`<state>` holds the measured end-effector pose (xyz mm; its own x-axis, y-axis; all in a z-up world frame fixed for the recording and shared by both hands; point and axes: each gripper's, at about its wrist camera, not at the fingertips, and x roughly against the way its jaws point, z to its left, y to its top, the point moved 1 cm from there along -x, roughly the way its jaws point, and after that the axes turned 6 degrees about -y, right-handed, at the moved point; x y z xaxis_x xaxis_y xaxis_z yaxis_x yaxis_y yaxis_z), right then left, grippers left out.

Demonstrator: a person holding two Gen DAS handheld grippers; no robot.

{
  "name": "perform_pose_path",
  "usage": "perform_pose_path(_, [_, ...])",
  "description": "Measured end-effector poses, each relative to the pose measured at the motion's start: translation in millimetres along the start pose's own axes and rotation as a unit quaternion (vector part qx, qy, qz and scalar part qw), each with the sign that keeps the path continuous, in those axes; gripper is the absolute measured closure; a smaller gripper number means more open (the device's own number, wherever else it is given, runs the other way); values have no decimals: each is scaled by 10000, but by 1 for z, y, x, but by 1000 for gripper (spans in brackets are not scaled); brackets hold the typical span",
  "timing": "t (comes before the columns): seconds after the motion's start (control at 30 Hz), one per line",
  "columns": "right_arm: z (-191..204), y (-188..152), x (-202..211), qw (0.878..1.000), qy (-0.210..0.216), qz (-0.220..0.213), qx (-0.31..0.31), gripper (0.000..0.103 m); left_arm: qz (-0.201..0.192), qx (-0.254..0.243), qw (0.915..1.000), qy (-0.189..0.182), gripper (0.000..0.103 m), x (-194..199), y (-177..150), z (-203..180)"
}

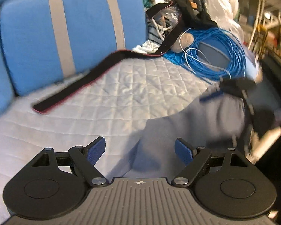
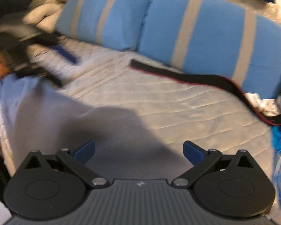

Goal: Fold clothes

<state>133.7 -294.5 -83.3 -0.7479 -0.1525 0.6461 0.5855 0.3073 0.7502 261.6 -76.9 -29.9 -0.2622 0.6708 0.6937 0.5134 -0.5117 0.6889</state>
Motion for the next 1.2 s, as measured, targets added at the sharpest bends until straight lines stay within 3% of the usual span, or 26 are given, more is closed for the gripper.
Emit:
perform_pose_path(0.13, [27,-18,-7,9997,156,-193,74,0,27,429,9978,-512,25,-37,0,18])
perform_pose_path(0.27, [40,-29,-10,9982,451,-385,80,0,26,956,9909,-943,59,-65,0,37])
perform_pose_path(0.37, [45,-36,-12,9971,618,-434,102,0,221,1290,9861,-1020,72,-84,-1,46])
perform_pose_path(0.4, [46,-37,-12,9968,649,-449,105,0,264,1375,9847,-1034,85,-88,0,46])
perform_pose_path(0.5, [47,-40,-12,9971,605,-439,125,0,114,1187,9889,-890,93,-82,3,34])
perform_pose_path(0.67, [42,-49,-13,9980,558,-293,35,0,-59,42,9986,-517,94,-53,1,-17])
perform_pose_path(0.87, [42,-61,-17,9983,509,-287,-86,0,-77,-1295,9915,45,91,-35,-13,-73])
perform_pose_path(0.93, [41,-61,-18,9983,506,-287,-93,0,19,-1645,9860,265,78,-38,-18,-83])
perform_pose_path(0.97, [41,-61,-18,9983,504,-286,-97,0,64,-1762,9837,364,64,-41,-20,-85])
perform_pose_path(1.0, [41,-61,-18,9983,500,-288,-97,0,99,-1832,9820,439,57,-43,-21,-86])
perform_pose_path(1.07, [42,-60,-18,9983,488,-291,-85,0,169,-1771,9832,405,57,-47,-21,-82])
perform_pose_path(1.2, [41,-60,-19,9984,475,-285,-89,0,392,-1016,9939,-195,57,-63,-10,-56])
